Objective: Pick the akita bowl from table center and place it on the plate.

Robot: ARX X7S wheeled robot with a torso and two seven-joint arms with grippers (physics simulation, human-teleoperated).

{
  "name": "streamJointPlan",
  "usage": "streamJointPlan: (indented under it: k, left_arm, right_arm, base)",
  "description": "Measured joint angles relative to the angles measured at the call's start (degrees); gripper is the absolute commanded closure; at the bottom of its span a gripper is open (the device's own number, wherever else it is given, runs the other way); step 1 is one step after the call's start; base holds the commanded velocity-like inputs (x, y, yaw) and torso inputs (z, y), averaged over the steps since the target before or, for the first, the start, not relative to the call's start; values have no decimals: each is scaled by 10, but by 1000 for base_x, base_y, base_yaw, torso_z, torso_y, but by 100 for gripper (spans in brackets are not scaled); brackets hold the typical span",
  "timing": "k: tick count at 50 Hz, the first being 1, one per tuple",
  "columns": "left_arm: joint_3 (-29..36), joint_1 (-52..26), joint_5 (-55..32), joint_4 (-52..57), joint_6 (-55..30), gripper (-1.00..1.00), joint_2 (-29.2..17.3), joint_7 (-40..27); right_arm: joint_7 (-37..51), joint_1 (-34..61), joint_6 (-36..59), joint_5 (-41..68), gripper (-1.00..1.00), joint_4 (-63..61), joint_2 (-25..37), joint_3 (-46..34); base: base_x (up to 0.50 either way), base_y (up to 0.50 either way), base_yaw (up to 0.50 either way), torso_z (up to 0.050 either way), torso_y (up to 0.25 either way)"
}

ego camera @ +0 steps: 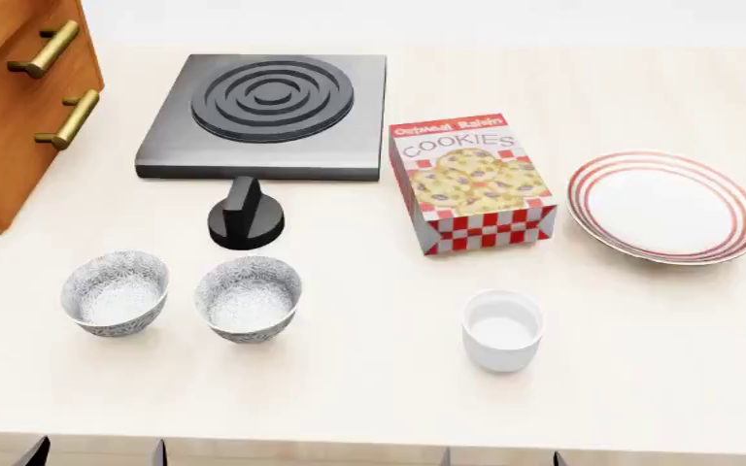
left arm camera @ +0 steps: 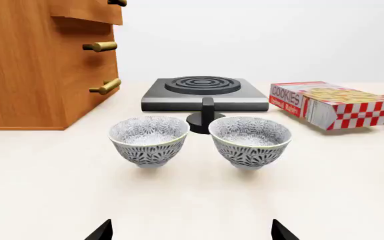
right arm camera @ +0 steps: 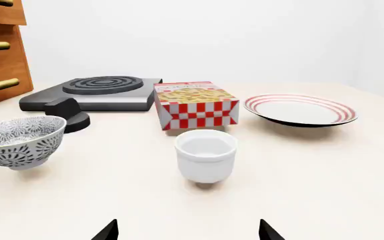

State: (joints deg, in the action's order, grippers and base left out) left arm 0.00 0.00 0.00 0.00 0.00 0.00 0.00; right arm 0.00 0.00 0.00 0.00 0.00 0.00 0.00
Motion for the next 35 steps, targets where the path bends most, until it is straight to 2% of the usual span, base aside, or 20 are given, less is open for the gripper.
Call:
streamJointPlan:
  k: [18, 35]
  left_arm:
    - [8, -4, -46, 23, -32, -100, -23, -15]
    - [-23, -21, -109, 154, -142, -100, -56, -49]
  right_arm:
    - [24, -23, 1, 22, -100, -46, 24, -18]
    - [76, -117, -3, 57, -100, -219, 50, 36]
  base:
    - [0, 0, 0, 0, 0]
    - [0, 0, 0, 0, 0]
